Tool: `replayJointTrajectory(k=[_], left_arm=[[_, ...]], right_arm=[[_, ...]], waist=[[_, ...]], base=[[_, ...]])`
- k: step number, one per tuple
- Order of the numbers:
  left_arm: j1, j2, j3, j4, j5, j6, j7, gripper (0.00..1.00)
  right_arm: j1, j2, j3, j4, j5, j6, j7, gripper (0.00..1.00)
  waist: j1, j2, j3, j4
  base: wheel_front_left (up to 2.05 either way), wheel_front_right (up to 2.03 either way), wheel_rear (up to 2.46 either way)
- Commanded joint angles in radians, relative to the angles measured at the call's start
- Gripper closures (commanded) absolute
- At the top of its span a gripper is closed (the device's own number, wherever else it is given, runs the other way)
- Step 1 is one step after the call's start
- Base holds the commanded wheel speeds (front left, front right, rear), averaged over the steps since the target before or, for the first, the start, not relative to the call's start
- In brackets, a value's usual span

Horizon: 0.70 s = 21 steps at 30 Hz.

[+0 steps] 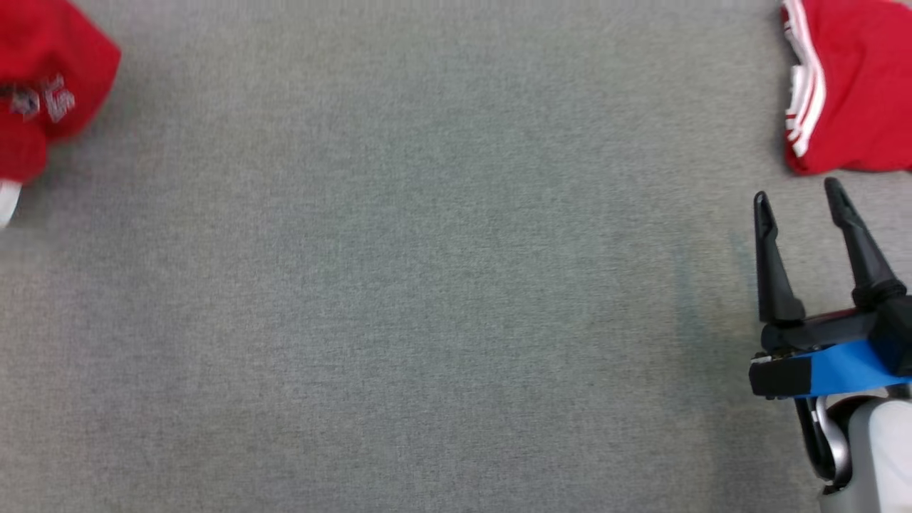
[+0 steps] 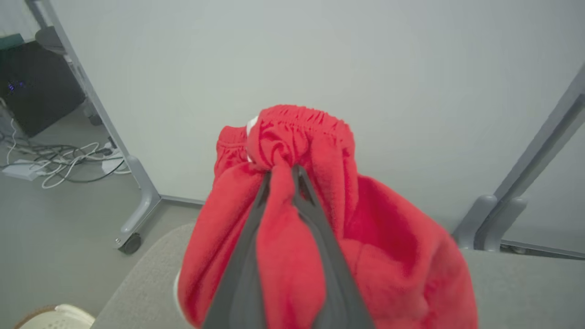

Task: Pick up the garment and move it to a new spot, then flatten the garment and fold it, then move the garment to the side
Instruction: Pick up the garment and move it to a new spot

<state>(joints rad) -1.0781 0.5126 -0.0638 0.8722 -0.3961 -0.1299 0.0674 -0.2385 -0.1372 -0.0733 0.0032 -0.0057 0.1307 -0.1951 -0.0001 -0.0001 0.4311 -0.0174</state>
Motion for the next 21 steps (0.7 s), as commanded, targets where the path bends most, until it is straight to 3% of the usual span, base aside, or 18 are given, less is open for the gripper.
replayJointTrajectory(k=[1,8,21], left_arm=[[-0.024,0.001,-0.008,-0.012,0.0,-0.001,-0.01,1.0],[-0.106,-0.027,-0.139,-0.18,0.013,-0.001,-0.091,1.0],[-0.147,-0.142,-0.317,-0.44,0.034,-0.001,-0.137,1.0]], right_arm=[[-0.003,0.003,0.0,0.006,0.008,0.0,-0.007,0.0],[0.0,0.042,0.03,0.084,0.026,0.0,-0.045,0.0],[-0.01,0.084,0.086,0.166,0.08,0.0,-0.07,0.0]], waist=[[0.0001,0.0001,-0.024,-0.021],[0.0001,0.0001,-0.097,-0.087],[0.0001,0.0001,-0.144,-0.258]], base=[[0.0,0.0,0.0],[0.0,0.0,0.0],[0.0,0.0,0.0]])
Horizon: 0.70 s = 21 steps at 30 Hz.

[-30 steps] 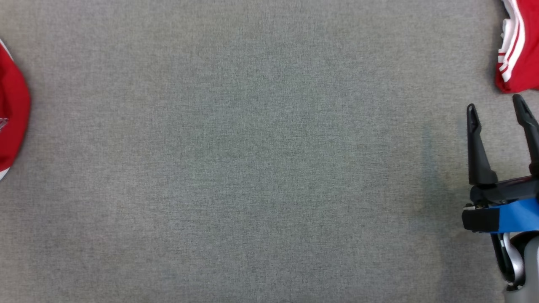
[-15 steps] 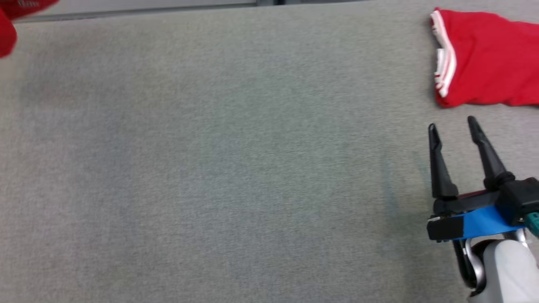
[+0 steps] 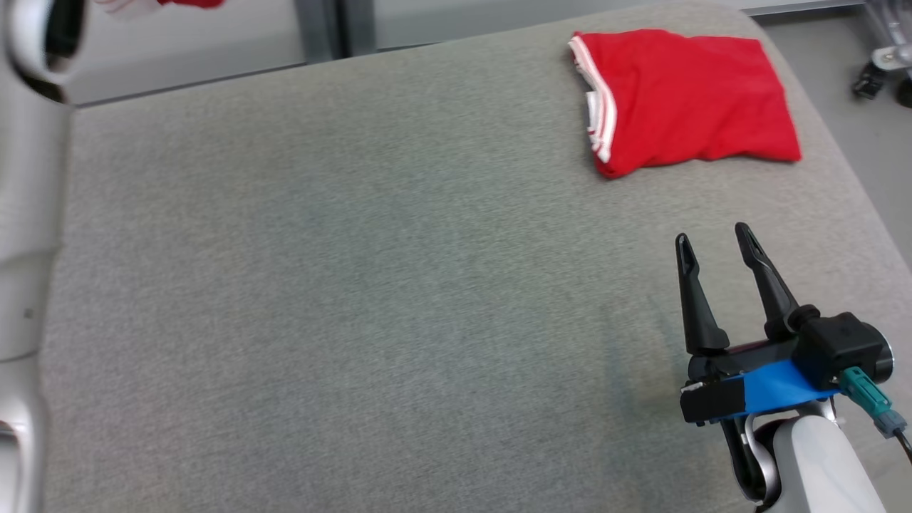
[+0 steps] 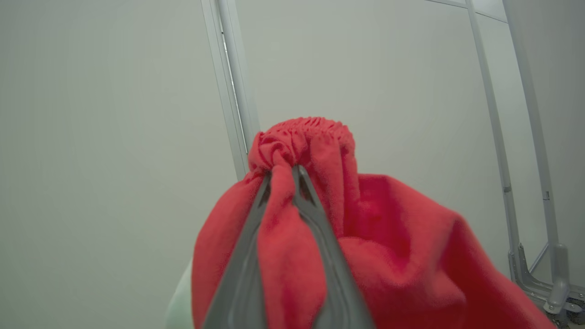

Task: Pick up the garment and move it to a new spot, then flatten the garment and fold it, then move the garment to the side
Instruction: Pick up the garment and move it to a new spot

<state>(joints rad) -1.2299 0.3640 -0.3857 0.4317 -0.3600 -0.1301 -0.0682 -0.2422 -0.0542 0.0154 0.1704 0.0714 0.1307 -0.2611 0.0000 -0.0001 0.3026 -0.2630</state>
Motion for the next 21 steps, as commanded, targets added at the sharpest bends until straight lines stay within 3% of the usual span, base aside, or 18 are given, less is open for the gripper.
replayJointTrajectory(k=[1,8,21], left_arm=[[0.017,-0.007,-0.009,-0.006,-0.005,-0.001,-0.003,1.0],[0.154,-0.071,-0.08,-0.009,-0.029,0.002,-0.013,1.0],[0.564,-0.072,-0.102,0.015,-0.089,0.074,-0.096,1.0]], right_arm=[[-0.003,0.002,-0.002,-0.002,0.006,0.0,-0.004,0.0],[0.014,0.004,0.028,0.001,0.047,0.0,-0.005,0.0],[0.034,0.003,0.034,0.009,0.068,0.0,-0.005,0.0]], waist=[[0.0,0.0001,-0.018,-0.022],[0.0,0.0001,-0.034,-0.064],[0.0,0.0001,-0.059,-0.049]], base=[[0.0,0.0,0.0],[0.0,0.0,0.0],[0.0,0.0,0.0]])
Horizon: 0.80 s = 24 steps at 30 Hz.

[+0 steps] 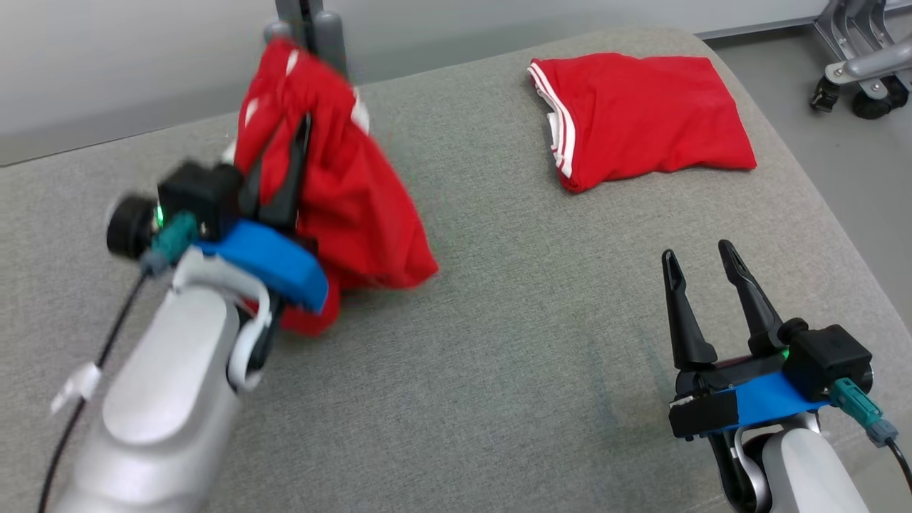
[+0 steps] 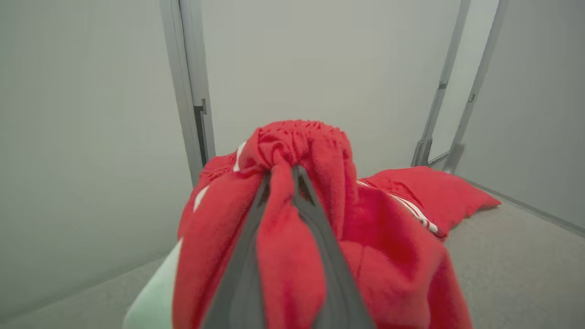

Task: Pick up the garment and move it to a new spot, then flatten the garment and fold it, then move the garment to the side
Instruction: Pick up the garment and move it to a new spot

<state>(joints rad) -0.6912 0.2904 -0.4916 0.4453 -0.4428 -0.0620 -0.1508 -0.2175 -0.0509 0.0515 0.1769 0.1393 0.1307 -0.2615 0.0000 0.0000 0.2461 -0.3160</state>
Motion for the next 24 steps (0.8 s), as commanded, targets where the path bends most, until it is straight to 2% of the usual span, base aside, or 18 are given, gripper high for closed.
replayJointTrajectory(k=[1,13,14,15,16,21,24], left_arm=[[0.059,-0.001,0.001,0.005,-0.012,0.01,-0.023,1.0],[0.398,-0.064,-0.023,0.035,-0.086,0.025,-0.092,1.0],[0.412,-0.067,-0.026,0.032,-0.084,0.028,-0.097,0.82],[0.425,-0.071,-0.029,0.028,-0.082,0.03,-0.099,0.51],[0.434,-0.073,-0.026,0.021,-0.081,0.035,-0.101,0.0],[0.433,-0.052,0.001,-0.054,-0.037,0.056,-0.114,0.0],[0.437,-0.042,0.062,-0.128,-0.019,0.08,-0.115,0.0]], right_arm=[[0.01,0.0,-0.003,0.004,-0.001,0.0,-0.005,0.0],[0.027,0.0,0.01,0.021,-0.01,0.0,-0.004,0.0],[0.03,0.0,0.008,0.021,-0.01,0.0,-0.004,0.0],[0.033,0.0,0.004,0.021,-0.012,0.0,-0.004,0.0],[0.035,0.0,0.005,0.023,-0.014,0.0,-0.004,0.0],[0.045,0.0,-0.009,0.029,-0.022,0.0,-0.004,0.0],[0.055,0.0,-0.01,0.033,-0.024,0.0,-0.004,0.0]], waist=[[0.0,0.0,-0.005,0.008],[0.0,0.0,-0.043,0.036],[0.0,0.0,-0.046,0.04],[0.0,0.0,-0.049,0.046],[0.0,0.0,-0.051,0.05],[0.0,0.0,-0.067,0.084],[0.0,0.0,-0.081,0.105]], base=[[0.0,0.0,0.0],[0.0,0.0,0.0],[0.0,0.0,0.0],[0.0,0.0,0.0],[0.0,0.0,0.0],[0.0,0.0,0.0],[0.0,0.0,0.0]])
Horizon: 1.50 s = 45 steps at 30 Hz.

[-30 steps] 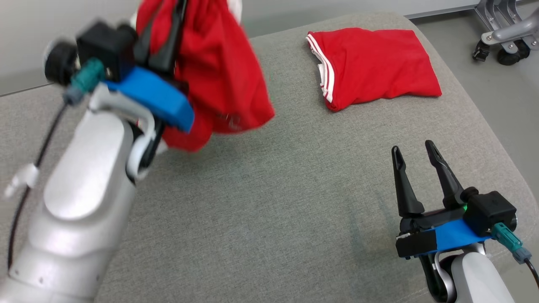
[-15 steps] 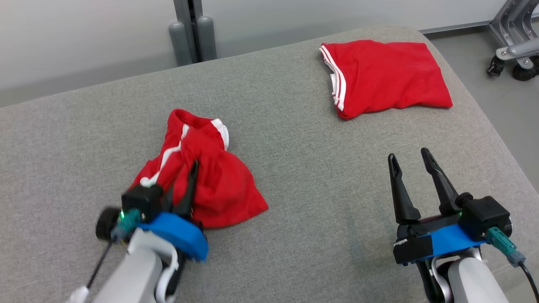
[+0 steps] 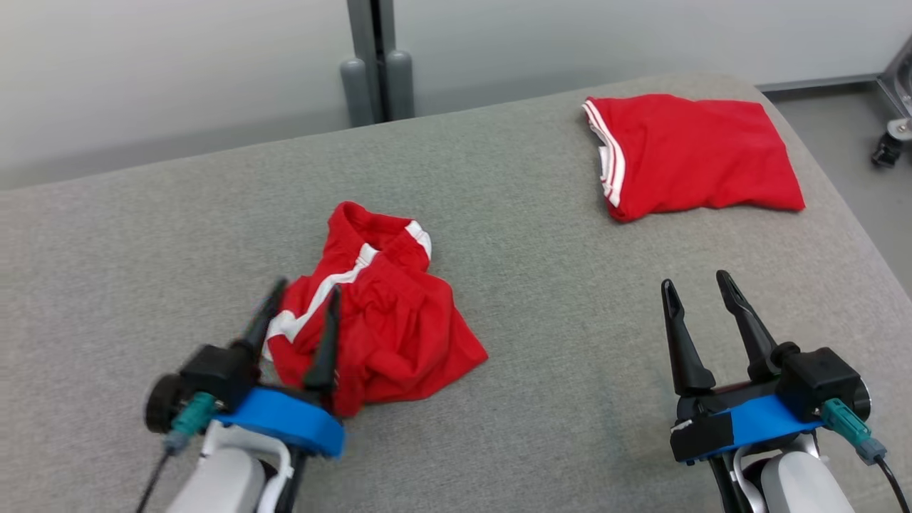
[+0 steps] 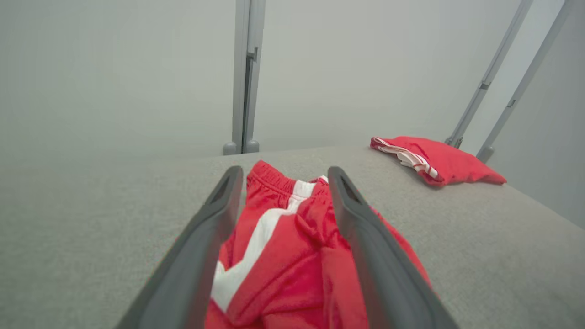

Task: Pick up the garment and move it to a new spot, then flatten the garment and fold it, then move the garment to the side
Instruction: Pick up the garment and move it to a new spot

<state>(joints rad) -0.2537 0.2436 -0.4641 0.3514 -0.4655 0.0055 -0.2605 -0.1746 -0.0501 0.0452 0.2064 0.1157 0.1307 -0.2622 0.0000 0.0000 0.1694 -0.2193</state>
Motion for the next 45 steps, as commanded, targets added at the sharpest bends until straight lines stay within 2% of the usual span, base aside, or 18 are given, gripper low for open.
replayJointTrajectory(k=[1,6,10,17,27,37,45], left_arm=[[0.01,0.01,0.059,-0.059,0.014,0.019,-0.005,0.0],[0.065,0.022,0.196,-0.15,0.048,0.048,-0.005,0.0],[0.103,0.019,0.259,-0.178,0.07,0.056,-0.005,0.0],[0.194,-0.009,0.364,-0.201,0.114,0.046,-0.005,0.0],[0.296,-0.064,0.421,-0.207,0.187,0.0,-0.005,0.0],[0.333,-0.104,0.463,-0.193,0.24,-0.037,-0.006,0.0],[0.33,-0.119,0.484,-0.18,0.274,-0.05,-0.006,0.0]], right_arm=[[0.015,-0.001,-0.005,0.004,0.0,0.0,-0.003,0.0],[0.031,-0.001,-0.002,0.01,0.002,0.0,-0.003,0.0],[0.039,-0.001,-0.004,0.019,-0.001,0.0,-0.003,0.0],[0.058,-0.001,-0.013,0.039,-0.009,0.0,-0.003,0.0],[0.1,-0.001,-0.022,0.072,-0.016,0.0,-0.003,0.0],[0.131,-0.001,-0.018,0.093,-0.013,0.0,-0.003,0.0],[0.134,-0.001,-0.015,0.104,-0.012,0.0,-0.003,0.0]], waist=[[0.0,0.0,-0.009,0.016],[0.0,0.0,-0.031,0.056],[0.0,0.0,-0.044,0.084],[0.0,0.0,-0.085,0.148],[0.0,0.0,-0.15,0.205],[0.0,0.0,-0.18,0.217],[0.0,0.0,-0.183,0.219]], base=[[0.0,0.0,0.0],[0.0,0.0,0.0],[0.0,0.0,0.0],[0.0,0.0,0.0],[0.0,0.0,0.0],[0.0,0.0,0.0],[0.0,0.0,0.0]])
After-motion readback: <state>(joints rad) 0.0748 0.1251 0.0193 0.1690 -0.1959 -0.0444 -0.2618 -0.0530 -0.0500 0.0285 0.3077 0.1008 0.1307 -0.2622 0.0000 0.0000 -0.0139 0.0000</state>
